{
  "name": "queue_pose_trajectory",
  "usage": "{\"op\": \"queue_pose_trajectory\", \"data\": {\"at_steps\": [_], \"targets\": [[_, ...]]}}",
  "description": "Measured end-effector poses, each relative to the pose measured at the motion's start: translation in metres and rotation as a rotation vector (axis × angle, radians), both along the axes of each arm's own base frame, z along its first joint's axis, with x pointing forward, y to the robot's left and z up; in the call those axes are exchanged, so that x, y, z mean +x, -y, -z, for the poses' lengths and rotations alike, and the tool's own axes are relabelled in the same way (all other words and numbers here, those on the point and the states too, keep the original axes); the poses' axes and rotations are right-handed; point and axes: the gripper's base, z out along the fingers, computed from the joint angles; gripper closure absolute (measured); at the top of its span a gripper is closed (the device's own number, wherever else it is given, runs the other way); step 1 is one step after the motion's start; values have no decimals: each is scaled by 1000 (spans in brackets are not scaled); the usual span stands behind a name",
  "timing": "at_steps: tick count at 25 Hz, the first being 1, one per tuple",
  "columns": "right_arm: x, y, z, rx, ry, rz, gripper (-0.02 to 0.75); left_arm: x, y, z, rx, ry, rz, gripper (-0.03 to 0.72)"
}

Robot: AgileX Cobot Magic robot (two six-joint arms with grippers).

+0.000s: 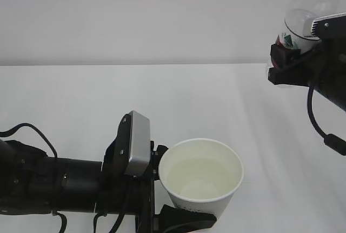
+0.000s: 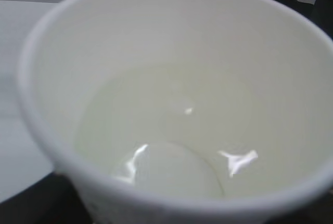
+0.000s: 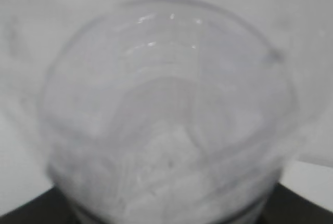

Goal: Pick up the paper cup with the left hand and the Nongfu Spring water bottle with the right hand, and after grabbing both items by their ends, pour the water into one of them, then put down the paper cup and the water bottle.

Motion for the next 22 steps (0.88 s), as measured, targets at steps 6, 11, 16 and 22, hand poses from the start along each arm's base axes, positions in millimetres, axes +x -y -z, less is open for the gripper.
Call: {"op": "queue_pose_trajectory", "data": {"at_steps": [6,11,16,22], "targets": [[0,0,2,30,-25,9,369,0,0,0,0,0,0,126],[-1,0,5,27,-62,10,370,0,0,0,0,0,0,126],[-5,1,10,23,-84,10,370,0,0,0,0,0,0,125],[-6,2,12,21,-101,12,370,0,0,0,0,0,0,126]]}}
